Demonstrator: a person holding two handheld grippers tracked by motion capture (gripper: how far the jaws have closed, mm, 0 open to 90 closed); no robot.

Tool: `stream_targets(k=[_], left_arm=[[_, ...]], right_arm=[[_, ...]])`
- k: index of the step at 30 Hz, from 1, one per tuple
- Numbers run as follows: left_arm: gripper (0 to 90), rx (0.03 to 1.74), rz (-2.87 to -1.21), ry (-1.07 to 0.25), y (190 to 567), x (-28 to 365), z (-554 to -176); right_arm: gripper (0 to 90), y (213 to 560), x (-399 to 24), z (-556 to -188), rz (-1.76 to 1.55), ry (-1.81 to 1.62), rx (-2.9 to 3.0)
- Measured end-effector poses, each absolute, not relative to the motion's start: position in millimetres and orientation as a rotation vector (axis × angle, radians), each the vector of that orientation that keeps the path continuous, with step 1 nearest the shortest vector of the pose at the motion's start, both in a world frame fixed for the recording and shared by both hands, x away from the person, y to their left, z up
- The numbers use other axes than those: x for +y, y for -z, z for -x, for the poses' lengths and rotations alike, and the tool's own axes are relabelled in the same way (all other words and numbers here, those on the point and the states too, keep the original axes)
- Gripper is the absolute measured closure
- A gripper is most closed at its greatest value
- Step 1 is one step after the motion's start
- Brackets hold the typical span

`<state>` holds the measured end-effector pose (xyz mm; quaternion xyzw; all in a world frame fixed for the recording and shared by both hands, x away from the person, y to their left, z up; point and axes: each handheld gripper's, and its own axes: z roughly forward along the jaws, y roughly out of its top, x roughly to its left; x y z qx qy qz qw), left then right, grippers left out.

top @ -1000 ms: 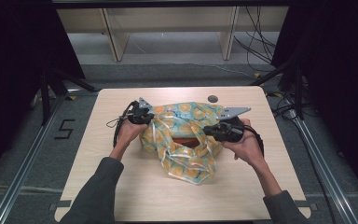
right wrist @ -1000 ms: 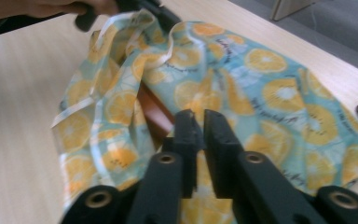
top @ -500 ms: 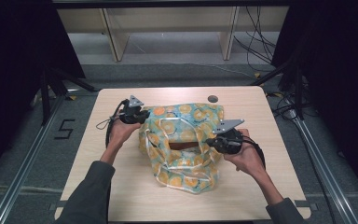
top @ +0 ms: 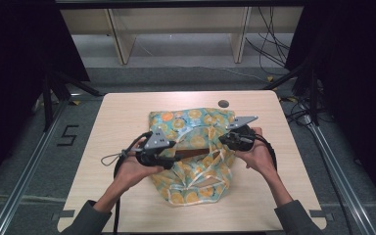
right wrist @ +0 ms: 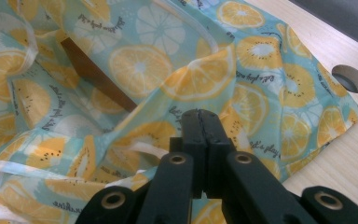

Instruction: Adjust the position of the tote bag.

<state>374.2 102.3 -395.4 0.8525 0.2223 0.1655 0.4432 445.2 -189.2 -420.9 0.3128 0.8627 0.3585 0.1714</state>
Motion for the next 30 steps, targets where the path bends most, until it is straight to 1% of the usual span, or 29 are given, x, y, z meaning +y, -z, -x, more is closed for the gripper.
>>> stream_targets(k=[2, 3, 4, 7, 9, 10, 11, 13, 14, 17, 19, 21, 25, 26, 28, 30], left_arm=[[48.4, 0.536, -2.104, -0.409, 394, 99, -369], [48.8, 0.492, -2.134, -0.393, 391, 95, -364], [48.8, 0.490, -2.141, -0.390, 394, 93, -363], [47.3, 0.479, -2.232, -0.359, 413, 87, -366], [44.3, 0.514, -2.263, -0.322, 430, 84, -371], [42.6, 0.514, -2.263, -0.322, 430, 84, -371], [40.8, 0.570, -2.291, -0.326, 443, 84, -378], [38.3, 0.576, -2.312, -0.350, 447, 85, -382], [36.8, 0.614, -2.319, -0.355, 454, 85, -386], [36.7, 0.614, -2.357, -0.347, 461, 84, -389], [36.7, 0.601, -2.372, -0.341, 463, 84, -390], [33.7, 0.580, -2.404, -0.288, 466, 82, -388], [31.8, 0.545, -2.390, -0.278, 463, 77, -380], [32.1, 0.531, -2.375, -0.298, 459, 75, -376], [32.5, 0.528, -2.366, -0.295, 457, 74, -374], [33.6, 0.483, -2.349, -0.288, 453, 70, -365]], right_arm=[[90.0, 422, -189, -446, -0.885, -1.043, 2.431], [90.0, 421, -189, -446, -0.897, -1.033, 2.452], [90.0, 420, -190, -446, -0.881, -1.015, 2.468], [90.0, 421, -189, -446, -0.887, -1.028, 2.457], [90.0, 421, -189, -445, -0.894, -1.035, 2.465], [90.0, 421, -189, -445, -0.894, -1.035, 2.465], [90.0, 421, -189, -446, -0.877, -1.031, 2.462], [90.0, 421, -189, -445, -0.874, -1.033, 2.467], [90.0, 420, -188, -445, -0.894, -1.018, 2.495], [90.0, 423, -187, -446, -0.878, -1.031, 2.483], [90.0, 422, -187, -445, -0.873, -1.018, 2.512], [90.0, 422, -187, -445, -0.874, -1.020, 2.508], [90.0, 423, -187, -445, -0.881, -1.031, 2.483], [90.0, 423, -186, -446, -0.880, -1.030, 2.493], [90.0, 424, -186, -446, -0.879, -1.025, 2.489], [90.0, 424, -187, -446, -0.885, -1.029, 2.492]])
